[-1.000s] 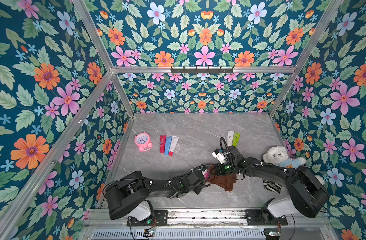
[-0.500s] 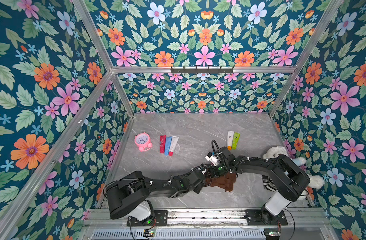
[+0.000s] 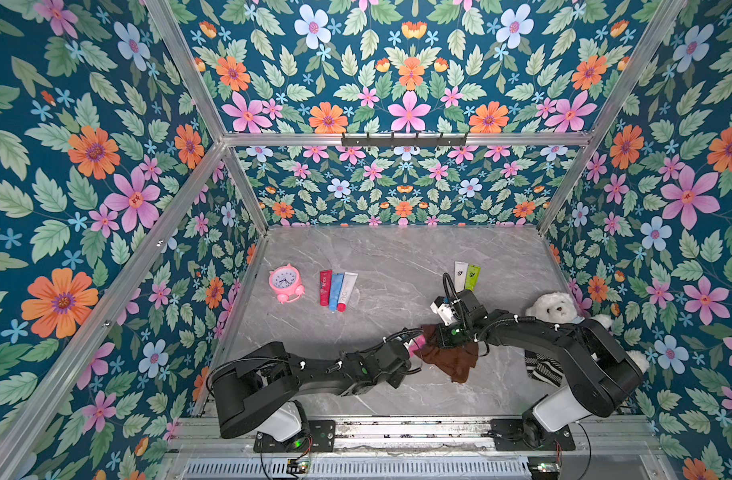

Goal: Wipe the surface of the toothpaste tube
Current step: Wipe the dirt from the toothpaste tube.

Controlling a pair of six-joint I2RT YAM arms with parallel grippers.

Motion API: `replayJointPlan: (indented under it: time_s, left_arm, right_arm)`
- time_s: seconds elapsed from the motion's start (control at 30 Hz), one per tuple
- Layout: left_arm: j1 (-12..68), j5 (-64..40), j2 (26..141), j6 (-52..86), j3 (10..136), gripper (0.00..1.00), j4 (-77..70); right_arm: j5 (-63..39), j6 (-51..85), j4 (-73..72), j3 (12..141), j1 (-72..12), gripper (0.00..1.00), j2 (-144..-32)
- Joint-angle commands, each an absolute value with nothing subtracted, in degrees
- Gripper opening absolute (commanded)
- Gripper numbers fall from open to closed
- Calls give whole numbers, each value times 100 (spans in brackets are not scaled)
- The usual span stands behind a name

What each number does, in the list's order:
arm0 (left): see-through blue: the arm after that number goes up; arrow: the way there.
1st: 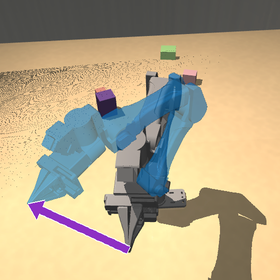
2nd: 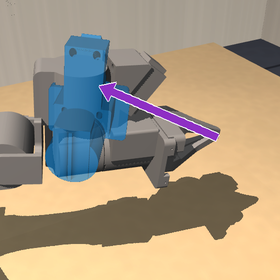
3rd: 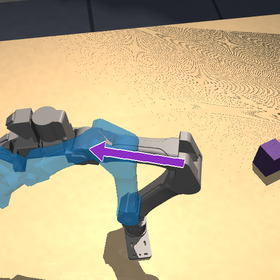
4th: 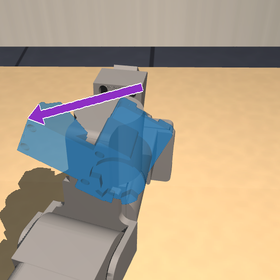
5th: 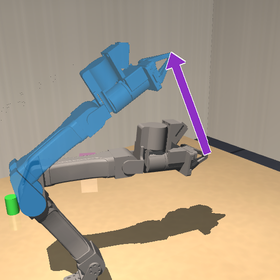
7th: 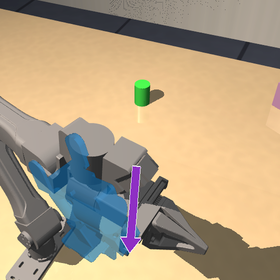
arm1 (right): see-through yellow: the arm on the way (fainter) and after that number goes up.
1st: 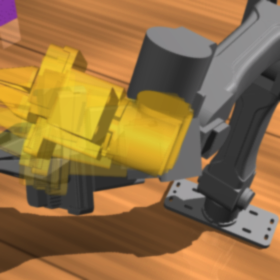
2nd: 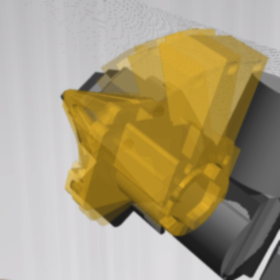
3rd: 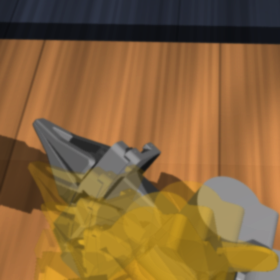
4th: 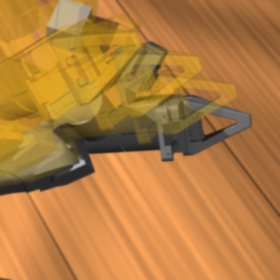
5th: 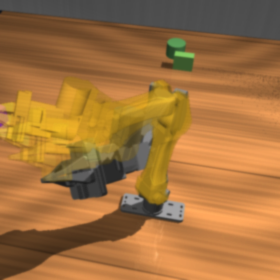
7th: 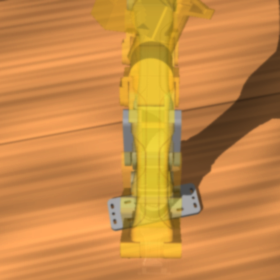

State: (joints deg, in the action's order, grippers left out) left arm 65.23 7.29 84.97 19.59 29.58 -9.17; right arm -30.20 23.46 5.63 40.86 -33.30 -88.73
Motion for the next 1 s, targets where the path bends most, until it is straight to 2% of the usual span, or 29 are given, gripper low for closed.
replayJointPlan:
  time_s: [0.0,0.33,0.6,0.83,0.97]
  left_arm:
    - [6530,618,8530,1908,2962,0,-754]
    - [6528,615,8545,1903,2975,0,-738]
    - [6523,635,8469,1916,2919,0,-764]
    - [6522,631,8442,1907,2898,0,-791]
    - [6525,606,8469,1908,2908,0,-800]
  right_arm:
    - [-3425,2551,318,4087,-3620,0,-8798]
    - [-3689,2769,-278,4207,-3805,0,-9389]
    - [-2949,2448,495,4547,-3477,0,-9705]
    - [-2217,2044,1251,4463,-2853,0,-9270]
    - [-2782,2036,1003,4358,-2935,0,-8948]
